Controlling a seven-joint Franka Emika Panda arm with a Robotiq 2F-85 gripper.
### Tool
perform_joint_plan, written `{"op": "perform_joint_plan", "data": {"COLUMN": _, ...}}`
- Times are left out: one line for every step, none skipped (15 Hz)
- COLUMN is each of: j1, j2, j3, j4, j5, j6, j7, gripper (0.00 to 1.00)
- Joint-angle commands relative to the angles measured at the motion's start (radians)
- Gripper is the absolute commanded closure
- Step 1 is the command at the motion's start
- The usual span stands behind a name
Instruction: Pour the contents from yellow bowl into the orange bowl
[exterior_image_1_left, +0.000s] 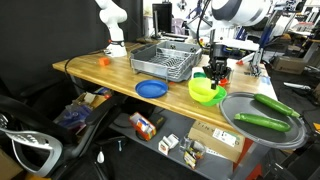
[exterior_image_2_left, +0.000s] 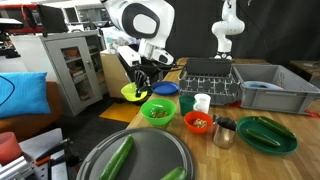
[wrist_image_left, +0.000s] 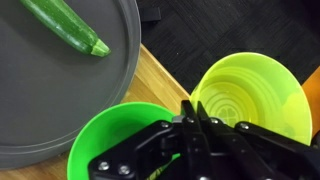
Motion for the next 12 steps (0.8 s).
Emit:
{"op": "perform_joint_plan", "data": {"j1": -0.017, "j2": -0.05, "j3": 0.0, "j4": -0.069, "j5": 0.018, "j6": 0.059, "j7": -0.013, "gripper": 0.99}}
{"op": "perform_joint_plan", "data": {"j1": -0.02, "j2": -0.059, "j3": -0.002, "j4": -0.085, "j5": 0.027, "j6": 0.081, "j7": -0.007, "gripper": 0.99}}
{"op": "perform_joint_plan", "data": {"j1": -0.024, "j2": -0.068, "j3": -0.002, "j4": -0.098, "j5": 0.039, "j6": 0.098, "j7": -0.007, "gripper": 0.99}}
{"op": "perform_joint_plan", "data": {"j1": -0.029, "j2": -0.079, "j3": -0.002, "j4": -0.112, "j5": 0.054, "j6": 0.117, "j7": -0.007, "gripper": 0.99}}
{"op": "perform_joint_plan", "data": {"j1": -0.034, "j2": -0.088, "j3": -0.003, "j4": -0.127, "j5": 0.069, "j6": 0.138, "j7": -0.004, "gripper": 0.99}}
{"op": "perform_joint_plan", "data": {"j1": -0.037, "j2": -0.096, "j3": -0.005, "j4": -0.14, "j5": 0.086, "j6": 0.155, "j7": 0.003, "gripper": 0.99}}
{"op": "perform_joint_plan", "data": {"j1": -0.04, "j2": -0.105, "j3": -0.007, "j4": -0.153, "j5": 0.105, "j6": 0.173, "j7": 0.012, "gripper": 0.99}}
{"op": "perform_joint_plan", "data": {"j1": -0.043, "j2": -0.111, "j3": -0.009, "j4": -0.166, "j5": 0.121, "j6": 0.189, "j7": 0.018, "gripper": 0.99}}
{"op": "perform_joint_plan", "data": {"j1": -0.045, "j2": -0.119, "j3": -0.013, "j4": -0.177, "j5": 0.137, "j6": 0.205, "j7": 0.034, "gripper": 0.99}}
{"op": "perform_joint_plan", "data": {"j1": -0.046, "j2": -0.125, "j3": -0.016, "j4": -0.188, "j5": 0.151, "j6": 0.219, "j7": 0.053, "gripper": 0.99}}
{"op": "perform_joint_plan", "data": {"j1": -0.045, "j2": -0.129, "j3": -0.02, "j4": -0.198, "j5": 0.16, "j6": 0.236, "j7": 0.073, "gripper": 0.99}}
{"op": "perform_joint_plan", "data": {"j1": -0.045, "j2": -0.133, "j3": -0.025, "j4": -0.207, "j5": 0.171, "j6": 0.252, "j7": 0.098, "gripper": 0.99}}
